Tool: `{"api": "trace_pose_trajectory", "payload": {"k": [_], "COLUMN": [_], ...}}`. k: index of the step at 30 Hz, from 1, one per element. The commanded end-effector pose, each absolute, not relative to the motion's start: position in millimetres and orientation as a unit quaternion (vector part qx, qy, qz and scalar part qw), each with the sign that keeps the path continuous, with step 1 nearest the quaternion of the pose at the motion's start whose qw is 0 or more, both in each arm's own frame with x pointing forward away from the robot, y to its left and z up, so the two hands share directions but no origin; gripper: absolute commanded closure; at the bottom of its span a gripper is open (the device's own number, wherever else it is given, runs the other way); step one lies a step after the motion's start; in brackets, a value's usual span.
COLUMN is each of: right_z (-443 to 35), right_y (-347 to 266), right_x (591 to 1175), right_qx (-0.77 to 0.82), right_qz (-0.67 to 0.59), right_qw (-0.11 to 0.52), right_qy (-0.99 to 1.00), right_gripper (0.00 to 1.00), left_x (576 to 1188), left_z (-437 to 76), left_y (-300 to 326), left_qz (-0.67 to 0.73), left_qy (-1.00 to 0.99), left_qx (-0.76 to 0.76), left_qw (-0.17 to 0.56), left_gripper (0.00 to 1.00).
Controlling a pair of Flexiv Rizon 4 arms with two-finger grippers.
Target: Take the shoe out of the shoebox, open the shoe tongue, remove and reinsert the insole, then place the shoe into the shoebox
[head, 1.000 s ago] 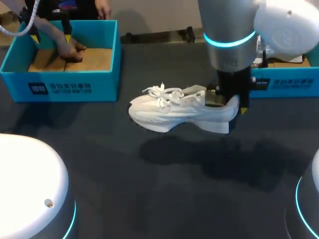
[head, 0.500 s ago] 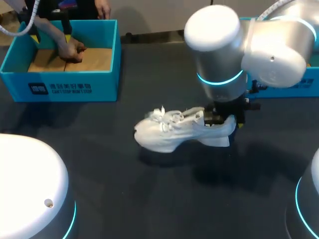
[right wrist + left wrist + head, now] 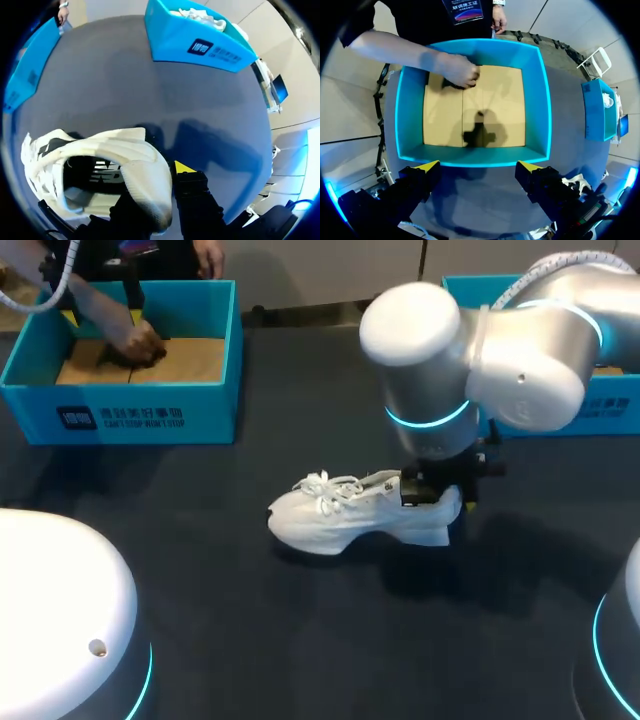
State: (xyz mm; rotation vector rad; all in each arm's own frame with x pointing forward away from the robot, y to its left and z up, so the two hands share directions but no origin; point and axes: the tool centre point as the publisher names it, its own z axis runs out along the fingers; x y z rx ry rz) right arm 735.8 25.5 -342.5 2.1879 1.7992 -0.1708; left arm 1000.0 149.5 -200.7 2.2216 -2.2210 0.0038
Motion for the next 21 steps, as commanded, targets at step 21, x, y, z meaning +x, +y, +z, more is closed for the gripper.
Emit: {"api": "trace_pose_trajectory", "payload": {"k": [21], "right_z": [-394.0], "right_y": [18.3], "right_x": [732.8], "right_qx": [0.773], "right_qz": [-0.045], "right_qw": [0.125], "right_qy": [0.620], "right_gripper": [1.00], "left_x": [1000.0], "left_z": [-200.4], "left_y": [149.6], "left_qz": [0.001], "left_qy": [-0.707], "left_qx": [0.707], "left_qw": [0.000], "left_gripper": [0.00]}}
